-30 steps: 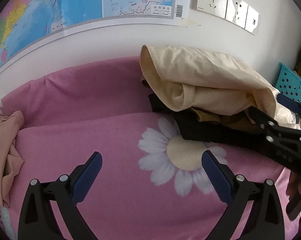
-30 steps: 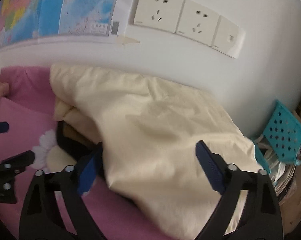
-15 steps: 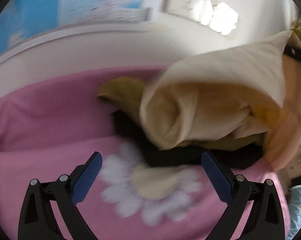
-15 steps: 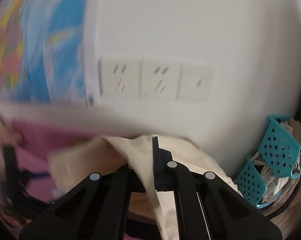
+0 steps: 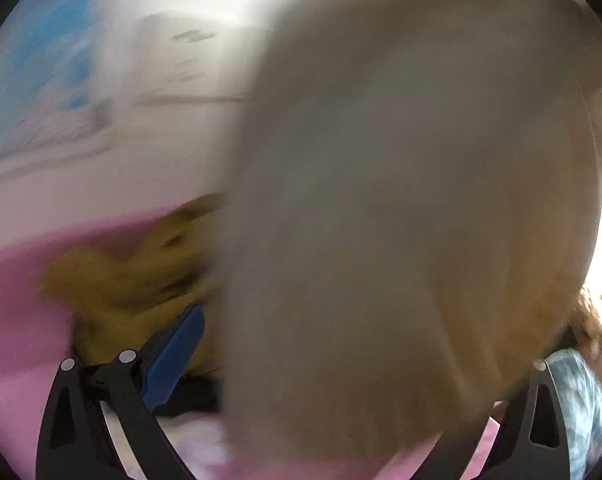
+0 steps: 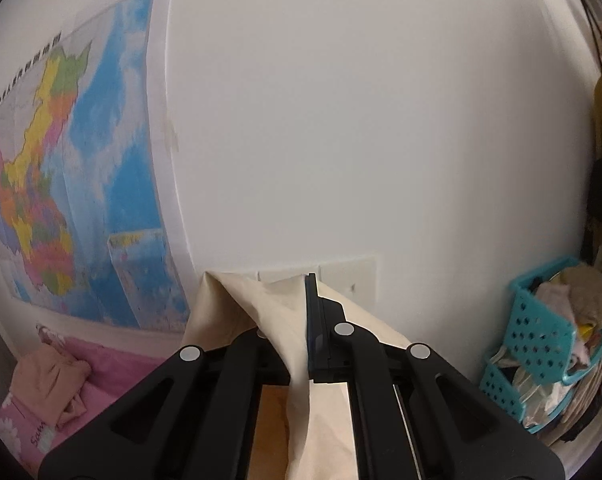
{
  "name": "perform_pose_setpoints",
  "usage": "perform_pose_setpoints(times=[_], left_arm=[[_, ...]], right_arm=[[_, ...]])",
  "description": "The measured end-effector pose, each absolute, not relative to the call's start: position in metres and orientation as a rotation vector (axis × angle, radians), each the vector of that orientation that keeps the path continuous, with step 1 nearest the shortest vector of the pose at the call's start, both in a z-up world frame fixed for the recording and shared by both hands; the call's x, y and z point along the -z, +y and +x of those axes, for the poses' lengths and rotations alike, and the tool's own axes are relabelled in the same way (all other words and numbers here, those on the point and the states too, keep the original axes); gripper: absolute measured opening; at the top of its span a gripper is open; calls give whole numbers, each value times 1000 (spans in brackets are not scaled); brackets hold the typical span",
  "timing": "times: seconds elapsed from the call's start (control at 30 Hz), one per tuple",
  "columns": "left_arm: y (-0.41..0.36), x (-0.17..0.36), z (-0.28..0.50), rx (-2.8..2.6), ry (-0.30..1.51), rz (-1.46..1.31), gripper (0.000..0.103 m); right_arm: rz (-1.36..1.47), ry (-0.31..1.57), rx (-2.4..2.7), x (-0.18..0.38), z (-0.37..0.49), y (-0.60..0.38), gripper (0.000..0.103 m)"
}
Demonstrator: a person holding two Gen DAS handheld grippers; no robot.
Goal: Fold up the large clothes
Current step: 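Lift the cream shirt off the pile with both tools and shake it out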
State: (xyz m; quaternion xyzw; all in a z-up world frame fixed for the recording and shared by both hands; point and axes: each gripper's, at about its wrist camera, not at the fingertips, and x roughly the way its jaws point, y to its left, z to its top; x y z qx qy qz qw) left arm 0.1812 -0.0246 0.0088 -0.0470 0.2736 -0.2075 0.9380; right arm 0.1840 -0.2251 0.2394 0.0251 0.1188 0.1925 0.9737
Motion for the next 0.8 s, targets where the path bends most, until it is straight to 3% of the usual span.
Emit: perform_pose_setpoints(times=[0.03,0.07,0.13,0.37,0.6,0.8], left_arm=[[-35,-12,181,429,535,-42,85],[-42,-13,183,449,528,-16,56],[-47,-16,197,464,571,-7,12],[-26,-106,183,484,408,-31,6],[37,-242,87,415,114,-46,6],[107,-309,-23,284,-4,15,6]], right_arm=[[53,235,-395,-244,181,-228,2],[48,227,-388,-250,176,-232,2],[40,214,-376,-259,167,-238,2],[72,122,-346,-315,110,-284,2],[50,-124,-422,-401,-26,-309,2],[22,-169,-526,-423,-103,-305,2]])
